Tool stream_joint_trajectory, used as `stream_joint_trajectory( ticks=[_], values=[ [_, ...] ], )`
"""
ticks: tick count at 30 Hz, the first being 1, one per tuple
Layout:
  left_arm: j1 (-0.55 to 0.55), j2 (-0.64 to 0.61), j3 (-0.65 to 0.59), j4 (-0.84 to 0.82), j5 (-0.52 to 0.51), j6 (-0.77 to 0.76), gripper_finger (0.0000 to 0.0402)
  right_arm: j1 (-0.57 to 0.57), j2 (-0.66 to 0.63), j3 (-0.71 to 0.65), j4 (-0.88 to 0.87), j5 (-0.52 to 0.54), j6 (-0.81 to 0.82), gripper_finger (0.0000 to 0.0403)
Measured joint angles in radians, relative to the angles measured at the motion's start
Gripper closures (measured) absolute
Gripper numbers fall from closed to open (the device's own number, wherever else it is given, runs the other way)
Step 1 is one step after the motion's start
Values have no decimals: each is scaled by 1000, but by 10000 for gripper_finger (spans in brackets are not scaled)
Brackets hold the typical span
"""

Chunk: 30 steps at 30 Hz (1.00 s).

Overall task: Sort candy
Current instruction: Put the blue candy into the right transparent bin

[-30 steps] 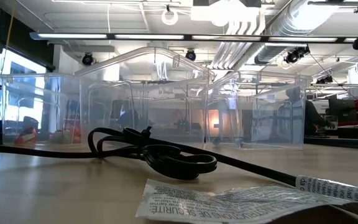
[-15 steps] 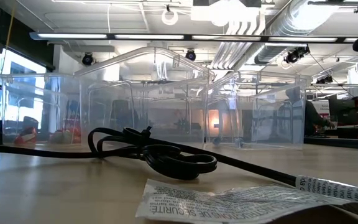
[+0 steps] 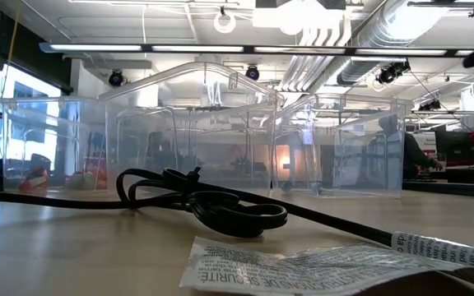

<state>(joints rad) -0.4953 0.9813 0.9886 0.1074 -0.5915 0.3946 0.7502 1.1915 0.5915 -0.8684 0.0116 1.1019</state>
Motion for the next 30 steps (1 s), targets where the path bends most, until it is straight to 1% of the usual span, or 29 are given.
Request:
stream_joint_trajectory(
  ticks=[3,10,13,18,21,23,25,27,30],
  values=[
    [0,0,0,-16,0,-1,402,3,0,0,-11,-45,-4,176],
    [0,0,0,-15,0,-13,402,10,0,-2,-5,-27,-56,176],
    [0,0,0,-24,0,-25,402,10,0,-41,33,-27,-57,176],
    [0,0,0,-40,0,-27,401,10,-3,-120,169,-50,-28,176],
    [0,0,0,-40,0,-27,401,10,-3,-133,183,-45,-18,183],
    [0,0,0,-39,0,-27,402,10,-2,-127,176,-42,-21,201],
    [0,0,0,-38,0,-27,402,10,0,-114,166,-41,-31,232],
    [0,0,1,-37,0,-27,402,10,2,-107,177,-38,-35,276],
    [0,0,1,-37,0,-26,401,10,1,-99,223,-42,-32,352]
  ],
)
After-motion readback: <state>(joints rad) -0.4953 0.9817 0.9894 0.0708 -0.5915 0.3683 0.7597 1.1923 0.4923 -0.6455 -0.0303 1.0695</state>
